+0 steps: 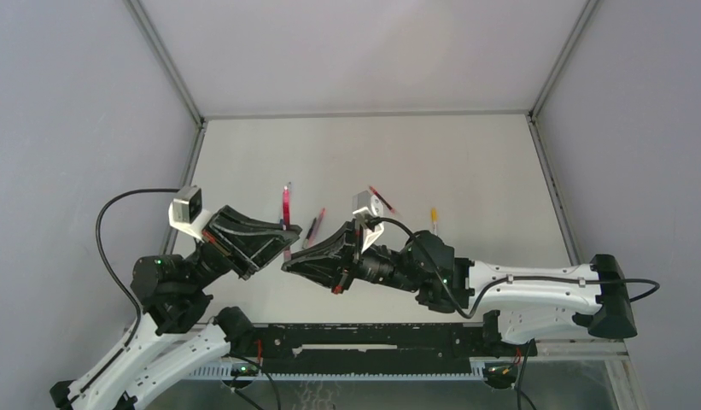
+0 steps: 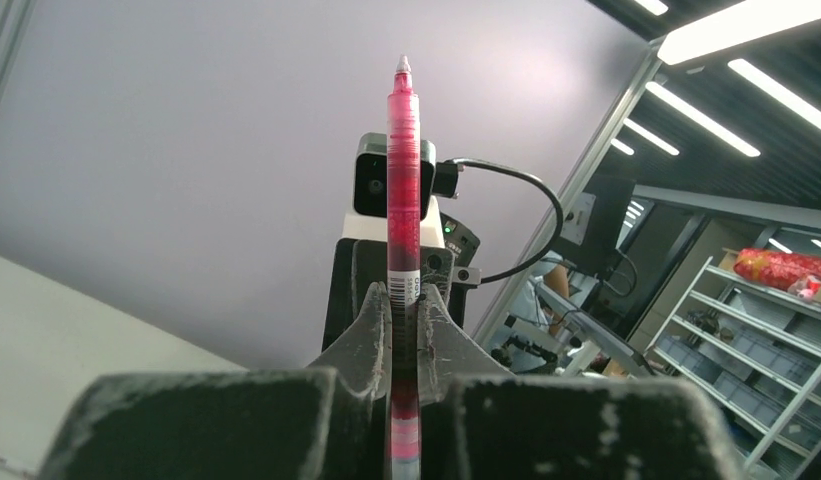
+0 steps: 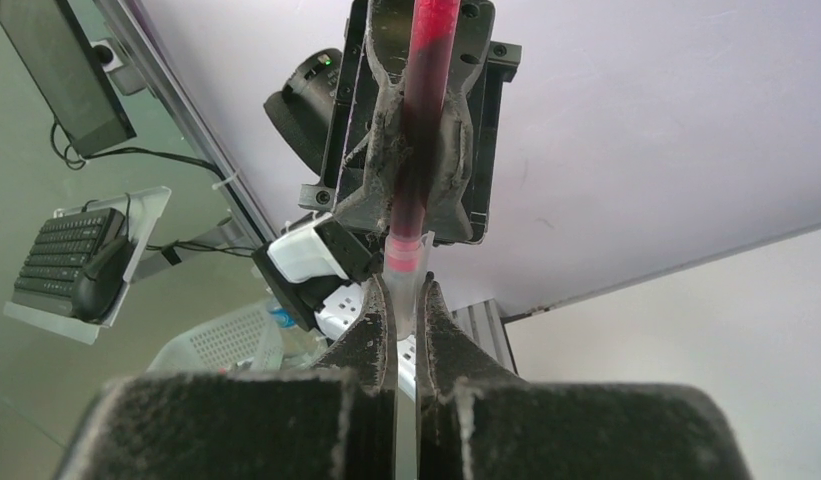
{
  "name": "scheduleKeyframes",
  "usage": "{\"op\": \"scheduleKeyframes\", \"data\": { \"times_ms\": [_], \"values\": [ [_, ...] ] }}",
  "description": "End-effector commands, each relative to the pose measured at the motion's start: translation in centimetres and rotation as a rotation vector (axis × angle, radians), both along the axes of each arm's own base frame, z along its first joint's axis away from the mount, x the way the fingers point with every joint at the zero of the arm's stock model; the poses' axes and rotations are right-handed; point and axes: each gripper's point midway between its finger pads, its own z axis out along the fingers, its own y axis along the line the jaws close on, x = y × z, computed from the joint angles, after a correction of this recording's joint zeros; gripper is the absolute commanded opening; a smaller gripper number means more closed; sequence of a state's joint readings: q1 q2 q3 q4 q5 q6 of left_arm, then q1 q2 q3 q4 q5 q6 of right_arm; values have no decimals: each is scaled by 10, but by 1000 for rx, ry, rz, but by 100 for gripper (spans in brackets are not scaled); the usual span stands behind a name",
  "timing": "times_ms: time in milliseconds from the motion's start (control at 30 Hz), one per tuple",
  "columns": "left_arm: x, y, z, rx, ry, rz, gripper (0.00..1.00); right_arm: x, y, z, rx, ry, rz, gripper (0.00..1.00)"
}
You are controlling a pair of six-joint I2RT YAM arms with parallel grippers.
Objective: Insert the pens into the pen caps
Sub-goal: Remove the pen cap from the pen, then insert the pen cap onto the pen.
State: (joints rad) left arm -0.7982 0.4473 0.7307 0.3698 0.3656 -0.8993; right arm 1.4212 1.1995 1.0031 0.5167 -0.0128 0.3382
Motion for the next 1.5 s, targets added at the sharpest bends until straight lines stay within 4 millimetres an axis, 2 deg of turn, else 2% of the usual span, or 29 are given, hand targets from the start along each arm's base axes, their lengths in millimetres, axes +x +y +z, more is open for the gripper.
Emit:
{"op": "scheduleKeyframes", "data": {
  "times_ms": [0,100,267,467,600,733,800,867,1000,1100,1300,1467],
  "values": [
    [-4,12,19,-31,-39,45,0,-25,9,-64,-185,-6,75,0],
    [-7,18,27,-64,-46,46,0,-34,18,-89,-246,4,78,0],
    [-16,25,41,-104,-84,40,0,-49,24,-118,-293,3,107,0],
    [-29,40,62,-189,-131,31,0,-54,31,-158,-357,19,91,0],
    [-31,47,68,-210,-145,56,0,-57,36,-175,-399,19,90,0],
    [-32,42,68,-172,-163,51,0,-52,33,-182,-422,10,62,0],
    [-30,40,64,-122,-166,70,0,-40,20,-179,-430,8,3,0],
    [-27,35,55,-29,-169,92,0,-18,-4,-167,-407,9,-97,0],
    [-18,28,25,146,-128,128,0,20,-52,-148,-384,-49,-282,0],
    [-5,25,-4,246,-51,167,0,41,-83,-125,-381,-189,-397,0],
    [6,6,-58,413,90,107,0,76,-142,-60,-319,-521,-611,0],
    [10,-6,-100,550,185,59,0,90,-179,-27,-357,-913,-704,0]
  ]
}}
